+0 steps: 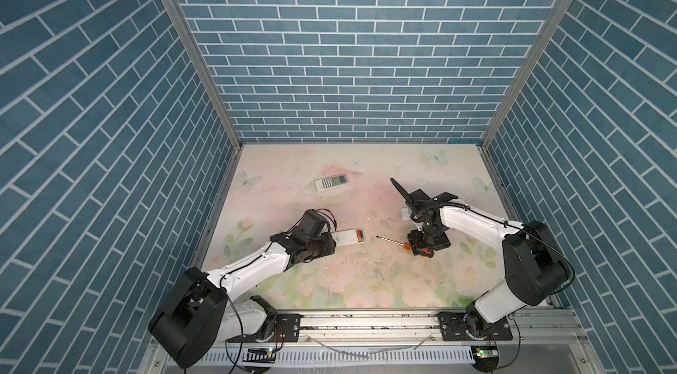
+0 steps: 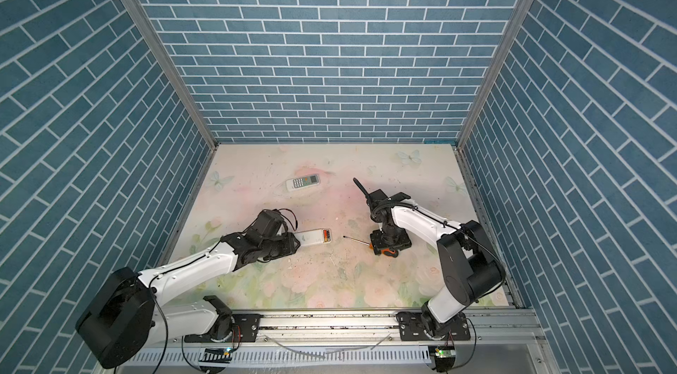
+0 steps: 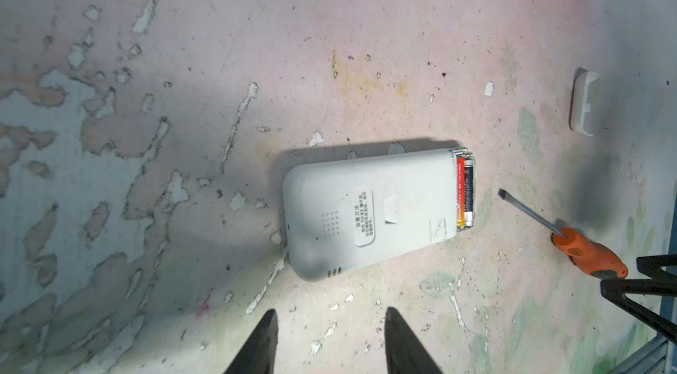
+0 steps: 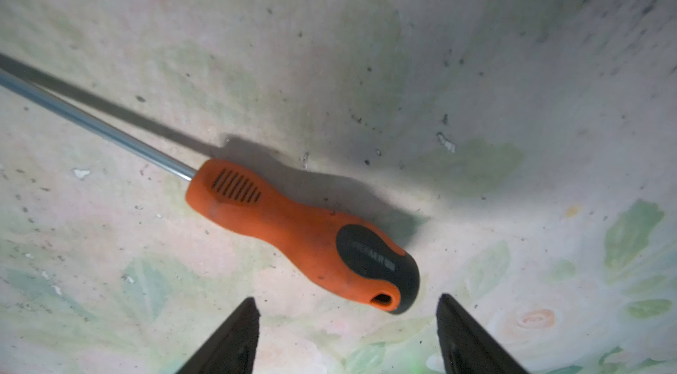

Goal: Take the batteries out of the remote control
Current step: 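Move the right gripper over the orange-handled screwdriver and lower toward its handle, then grasp the screwdriver handle with the right gripper and lift it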

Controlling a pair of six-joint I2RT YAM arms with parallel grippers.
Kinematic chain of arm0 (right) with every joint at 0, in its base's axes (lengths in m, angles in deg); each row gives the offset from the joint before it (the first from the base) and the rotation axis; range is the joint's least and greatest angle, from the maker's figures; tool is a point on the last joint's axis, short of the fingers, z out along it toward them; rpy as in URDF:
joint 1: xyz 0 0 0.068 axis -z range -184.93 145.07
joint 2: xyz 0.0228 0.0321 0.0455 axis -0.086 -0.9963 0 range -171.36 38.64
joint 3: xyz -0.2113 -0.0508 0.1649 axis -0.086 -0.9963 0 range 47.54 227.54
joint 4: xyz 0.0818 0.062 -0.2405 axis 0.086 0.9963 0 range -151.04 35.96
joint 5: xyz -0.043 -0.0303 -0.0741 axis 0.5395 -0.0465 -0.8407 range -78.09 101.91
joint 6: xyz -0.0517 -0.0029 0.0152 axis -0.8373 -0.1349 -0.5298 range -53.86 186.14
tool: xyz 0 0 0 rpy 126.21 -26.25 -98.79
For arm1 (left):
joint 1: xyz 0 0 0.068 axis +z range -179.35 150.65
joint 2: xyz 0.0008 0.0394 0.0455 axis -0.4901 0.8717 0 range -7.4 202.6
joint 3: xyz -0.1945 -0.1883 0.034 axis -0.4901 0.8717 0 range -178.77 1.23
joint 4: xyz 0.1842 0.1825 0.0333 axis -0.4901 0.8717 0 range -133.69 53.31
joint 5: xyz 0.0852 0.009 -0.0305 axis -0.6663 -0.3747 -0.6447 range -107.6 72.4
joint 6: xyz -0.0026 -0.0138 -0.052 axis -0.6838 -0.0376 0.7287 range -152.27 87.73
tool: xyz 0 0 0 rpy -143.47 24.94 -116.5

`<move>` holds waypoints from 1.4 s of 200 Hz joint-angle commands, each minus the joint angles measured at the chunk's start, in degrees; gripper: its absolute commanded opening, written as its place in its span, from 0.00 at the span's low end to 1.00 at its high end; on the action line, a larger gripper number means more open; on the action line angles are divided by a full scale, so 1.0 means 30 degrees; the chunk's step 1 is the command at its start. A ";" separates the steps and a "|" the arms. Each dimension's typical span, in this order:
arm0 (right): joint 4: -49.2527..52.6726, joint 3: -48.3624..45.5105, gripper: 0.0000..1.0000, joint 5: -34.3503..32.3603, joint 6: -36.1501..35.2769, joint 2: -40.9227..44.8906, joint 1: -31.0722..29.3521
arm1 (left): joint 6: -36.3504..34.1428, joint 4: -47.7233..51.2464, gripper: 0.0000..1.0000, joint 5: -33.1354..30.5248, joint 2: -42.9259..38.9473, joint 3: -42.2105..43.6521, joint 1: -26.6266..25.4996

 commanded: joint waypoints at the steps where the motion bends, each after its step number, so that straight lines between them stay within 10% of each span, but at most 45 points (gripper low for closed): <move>1: 0.0137 0.0250 0.80 0.0015 -0.0769 -0.0711 0.0202 | 0.0058 0.0623 0.48 -0.0283 -0.0140 -0.0160 0.0082; 280: -0.1042 -0.0099 0.57 0.2453 -0.1391 -0.1207 -0.1784 | 0.0143 -0.0264 0.48 -0.0194 0.0003 0.0154 0.0074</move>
